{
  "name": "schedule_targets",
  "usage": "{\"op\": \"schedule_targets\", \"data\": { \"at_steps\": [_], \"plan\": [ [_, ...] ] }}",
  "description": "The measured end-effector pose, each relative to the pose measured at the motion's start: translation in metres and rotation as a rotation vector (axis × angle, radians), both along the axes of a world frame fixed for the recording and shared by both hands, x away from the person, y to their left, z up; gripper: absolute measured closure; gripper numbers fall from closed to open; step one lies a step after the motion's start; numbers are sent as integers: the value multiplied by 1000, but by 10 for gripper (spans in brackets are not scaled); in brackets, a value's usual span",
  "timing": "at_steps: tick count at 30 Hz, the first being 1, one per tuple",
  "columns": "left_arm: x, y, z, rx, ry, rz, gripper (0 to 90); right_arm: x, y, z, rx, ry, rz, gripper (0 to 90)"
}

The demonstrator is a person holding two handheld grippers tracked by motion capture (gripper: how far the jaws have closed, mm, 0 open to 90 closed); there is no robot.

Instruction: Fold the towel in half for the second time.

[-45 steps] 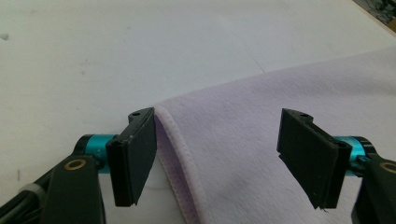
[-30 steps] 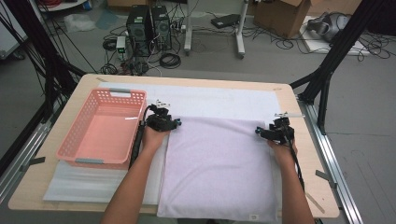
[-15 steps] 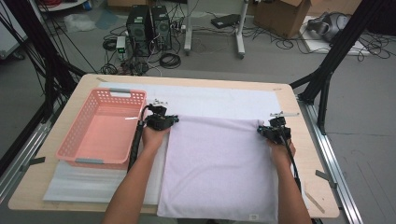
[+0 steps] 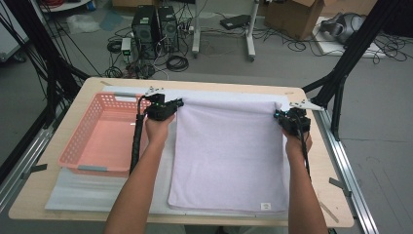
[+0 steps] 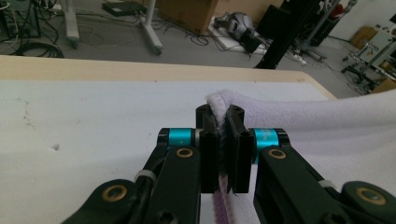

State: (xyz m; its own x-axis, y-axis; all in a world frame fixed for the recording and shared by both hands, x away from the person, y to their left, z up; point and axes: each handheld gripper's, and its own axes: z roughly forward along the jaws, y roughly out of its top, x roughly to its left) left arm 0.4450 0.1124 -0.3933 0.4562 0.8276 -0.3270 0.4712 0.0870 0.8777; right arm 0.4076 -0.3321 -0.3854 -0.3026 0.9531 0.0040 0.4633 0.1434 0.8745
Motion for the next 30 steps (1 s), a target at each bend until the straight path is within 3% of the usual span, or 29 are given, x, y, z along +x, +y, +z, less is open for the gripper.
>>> {"op": "schedule_targets", "data": {
  "at_steps": [7,10,13,14,17,22,26,30],
  "plan": [
    [-13,0,0,-8,27,-35,850,-8,-2,-4,27,22,32,859],
    [-20,-2,5,23,35,-66,849,-14,-1,-2,23,29,47,859],
    [-31,-7,14,83,6,-100,849,-21,-3,0,31,47,62,857],
    [-35,-8,16,87,-11,-103,849,-23,-4,1,36,53,68,857],
    [-45,-7,18,72,-22,-106,849,-32,-5,8,25,48,86,857],
    [-67,3,10,49,-26,-119,849,-52,-4,14,18,28,125,857],
    [-85,8,0,50,-32,-138,849,-72,-12,5,40,18,146,857],
    [-96,5,-5,47,-30,-156,849,-86,-17,-10,71,39,157,857]
  ]
}}
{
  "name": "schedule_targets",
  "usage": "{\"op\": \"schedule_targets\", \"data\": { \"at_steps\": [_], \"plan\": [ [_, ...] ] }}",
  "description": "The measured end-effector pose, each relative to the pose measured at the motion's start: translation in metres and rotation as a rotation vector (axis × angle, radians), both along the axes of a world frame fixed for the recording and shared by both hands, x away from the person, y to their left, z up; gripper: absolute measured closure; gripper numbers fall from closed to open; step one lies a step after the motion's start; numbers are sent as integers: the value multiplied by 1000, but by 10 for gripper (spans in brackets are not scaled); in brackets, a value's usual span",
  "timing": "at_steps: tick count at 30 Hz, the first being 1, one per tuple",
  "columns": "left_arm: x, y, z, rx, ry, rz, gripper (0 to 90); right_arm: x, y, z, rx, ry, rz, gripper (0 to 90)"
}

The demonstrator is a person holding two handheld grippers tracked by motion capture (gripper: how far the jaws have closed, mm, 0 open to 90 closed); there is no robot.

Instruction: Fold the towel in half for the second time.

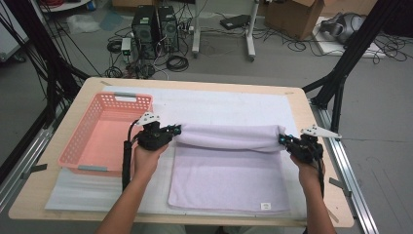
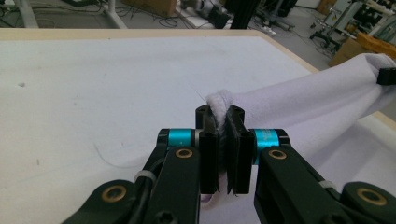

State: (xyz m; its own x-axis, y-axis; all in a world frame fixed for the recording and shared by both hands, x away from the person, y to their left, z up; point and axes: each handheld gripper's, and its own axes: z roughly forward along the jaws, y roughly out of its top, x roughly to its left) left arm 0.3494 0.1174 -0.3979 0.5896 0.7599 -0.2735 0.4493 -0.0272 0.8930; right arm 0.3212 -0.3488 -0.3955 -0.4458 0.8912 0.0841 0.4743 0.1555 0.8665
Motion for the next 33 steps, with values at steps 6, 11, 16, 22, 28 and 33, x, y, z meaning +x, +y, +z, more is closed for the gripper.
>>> {"op": "schedule_targets", "data": {
  "at_steps": [6,11,16,22,28,33],
  "plan": [
    [-16,-3,-7,9,5,-21,849,-20,-2,-17,13,20,9,857],
    [-35,-5,-13,26,6,-46,848,-39,-5,-25,3,31,28,856],
    [-54,-4,-26,50,1,-74,839,-57,-2,-30,-17,32,58,850],
    [-58,-5,-27,105,-103,-68,510,-61,-7,-30,22,77,3,479],
    [-39,-10,-24,106,-37,-85,458,-46,-18,-7,49,60,-48,413],
    [-36,-11,-33,112,37,-106,716,-25,-8,-3,40,104,0,488]
  ]
}}
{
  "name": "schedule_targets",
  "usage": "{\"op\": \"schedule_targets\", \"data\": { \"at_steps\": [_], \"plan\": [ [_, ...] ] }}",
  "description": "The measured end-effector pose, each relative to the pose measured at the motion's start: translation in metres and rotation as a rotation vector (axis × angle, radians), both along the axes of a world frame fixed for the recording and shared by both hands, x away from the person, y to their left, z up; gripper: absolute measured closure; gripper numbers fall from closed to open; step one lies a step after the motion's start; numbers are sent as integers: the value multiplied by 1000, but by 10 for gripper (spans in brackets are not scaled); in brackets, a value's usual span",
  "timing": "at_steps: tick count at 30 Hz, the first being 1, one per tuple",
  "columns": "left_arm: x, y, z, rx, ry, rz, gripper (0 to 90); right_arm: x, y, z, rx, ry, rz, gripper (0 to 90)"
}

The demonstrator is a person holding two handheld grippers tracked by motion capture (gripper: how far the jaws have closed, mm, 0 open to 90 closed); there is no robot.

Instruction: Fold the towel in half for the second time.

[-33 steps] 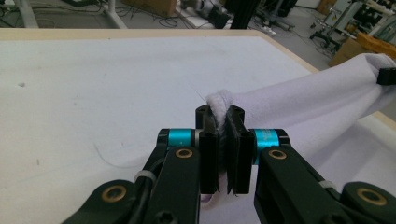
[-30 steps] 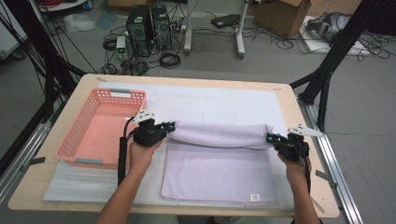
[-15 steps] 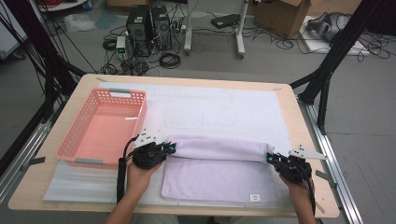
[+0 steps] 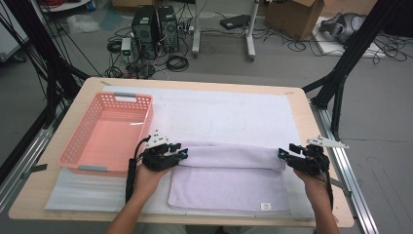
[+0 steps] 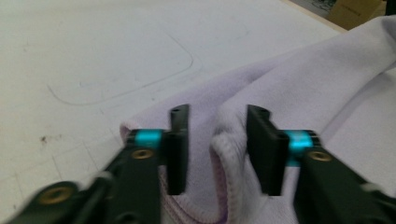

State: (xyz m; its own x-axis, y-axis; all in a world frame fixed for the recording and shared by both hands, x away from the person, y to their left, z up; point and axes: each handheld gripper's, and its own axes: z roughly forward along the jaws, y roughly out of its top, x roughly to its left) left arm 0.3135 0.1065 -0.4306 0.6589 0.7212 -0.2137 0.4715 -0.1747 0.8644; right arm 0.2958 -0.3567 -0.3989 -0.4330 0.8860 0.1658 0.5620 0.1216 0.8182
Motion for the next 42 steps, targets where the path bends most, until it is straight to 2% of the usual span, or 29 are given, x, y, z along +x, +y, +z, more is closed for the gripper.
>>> {"op": "schedule_targets", "data": {
  "at_steps": [1,3,4,7,14,17,19,22,29,31,35,39,41,42],
  "plan": [
    [-1,0,-1,-4,4,-2,797,4,2,-3,2,19,8,569],
    [-4,0,-2,-10,10,-24,823,4,5,-7,-18,27,31,814],
    [-7,1,-2,-17,8,-31,825,2,6,-8,-26,21,34,841],
    [-16,5,-1,-36,0,-53,825,-11,8,-12,-32,-6,34,850],
    [-46,14,2,-50,-81,-121,824,-55,0,-16,-18,-50,53,851],
    [-52,15,0,-54,-78,-146,822,-72,-4,-21,2,-52,64,851],
    [-57,16,-2,-63,-76,-144,819,-80,-4,-25,-10,-39,73,851],
    [-64,19,-6,-56,-72,-146,819,-88,-2,-29,-20,-25,81,851],
    [-82,21,-8,-61,-72,-151,820,-106,-1,-29,-36,-30,101,851],
    [-91,23,-9,-61,-71,-147,820,-112,-2,-30,-34,-30,113,851],
    [-105,25,-11,-57,-78,-137,817,-126,-3,-28,-26,-54,134,850],
    [-118,25,-13,-51,-72,-135,814,-141,0,-27,-56,-72,146,852],
    [-121,24,-15,-43,-51,-120,765,-145,0,-29,-65,-59,153,842],
    [-123,24,-15,-46,-45,-103,672,-146,0,-31,-67,-47,147,814]
  ]
}}
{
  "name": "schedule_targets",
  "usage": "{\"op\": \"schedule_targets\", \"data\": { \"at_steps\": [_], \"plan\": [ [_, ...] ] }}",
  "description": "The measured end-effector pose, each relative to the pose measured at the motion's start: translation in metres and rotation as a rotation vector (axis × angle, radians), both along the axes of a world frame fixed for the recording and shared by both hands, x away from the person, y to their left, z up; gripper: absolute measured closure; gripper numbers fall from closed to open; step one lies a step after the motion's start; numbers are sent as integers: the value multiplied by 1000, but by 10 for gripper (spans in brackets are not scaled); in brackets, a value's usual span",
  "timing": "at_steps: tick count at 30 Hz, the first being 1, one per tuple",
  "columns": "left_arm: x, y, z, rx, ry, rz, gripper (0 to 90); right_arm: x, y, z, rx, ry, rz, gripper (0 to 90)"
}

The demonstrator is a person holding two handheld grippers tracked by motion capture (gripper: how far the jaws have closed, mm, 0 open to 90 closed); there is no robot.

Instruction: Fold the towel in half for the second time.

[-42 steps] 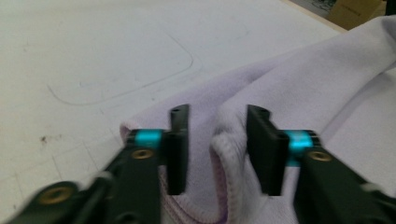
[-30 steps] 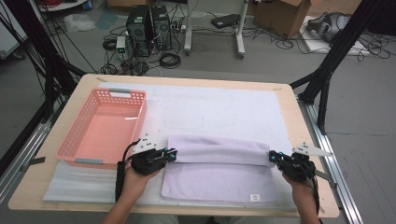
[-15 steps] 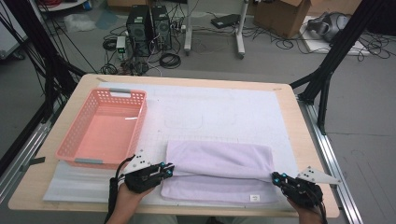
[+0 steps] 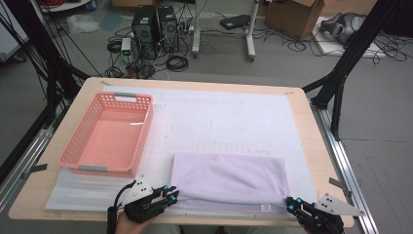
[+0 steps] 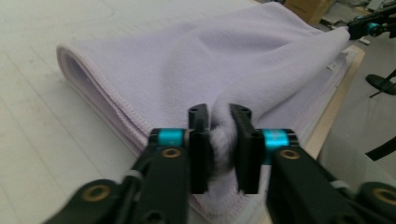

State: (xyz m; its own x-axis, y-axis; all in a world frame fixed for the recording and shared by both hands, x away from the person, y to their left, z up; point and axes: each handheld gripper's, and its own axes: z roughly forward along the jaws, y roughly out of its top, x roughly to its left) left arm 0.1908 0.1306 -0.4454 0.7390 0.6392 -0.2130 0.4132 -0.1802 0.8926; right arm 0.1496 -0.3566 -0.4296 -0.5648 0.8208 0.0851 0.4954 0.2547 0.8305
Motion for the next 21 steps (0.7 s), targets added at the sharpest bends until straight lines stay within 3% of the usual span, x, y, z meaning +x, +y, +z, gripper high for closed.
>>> {"op": "schedule_targets", "data": {
  "at_steps": [2,4,7,12,15,17,18,19,21],
  "plan": [
    [-3,3,2,-43,9,49,534,-3,-2,-1,-8,7,-33,725],
    [-5,7,5,-78,-14,73,507,-7,-7,2,-22,-25,-93,654],
    [-5,9,9,-99,-33,96,508,-9,-13,9,40,-75,-147,642],
    [4,2,3,-57,12,111,524,8,0,9,40,-76,-134,648],
    [7,-2,1,-27,19,106,524,19,13,0,-9,-30,-85,657],
    [8,-2,3,-28,15,110,523,21,20,-7,-112,25,-58,689],
    [9,-1,4,-28,11,113,523,20,22,-12,-187,81,-48,691],
    [10,0,5,-29,7,112,521,16,21,-12,-183,73,-42,691],
    [15,1,6,-38,9,114,513,13,15,-4,-226,85,-40,641]
  ]
}}
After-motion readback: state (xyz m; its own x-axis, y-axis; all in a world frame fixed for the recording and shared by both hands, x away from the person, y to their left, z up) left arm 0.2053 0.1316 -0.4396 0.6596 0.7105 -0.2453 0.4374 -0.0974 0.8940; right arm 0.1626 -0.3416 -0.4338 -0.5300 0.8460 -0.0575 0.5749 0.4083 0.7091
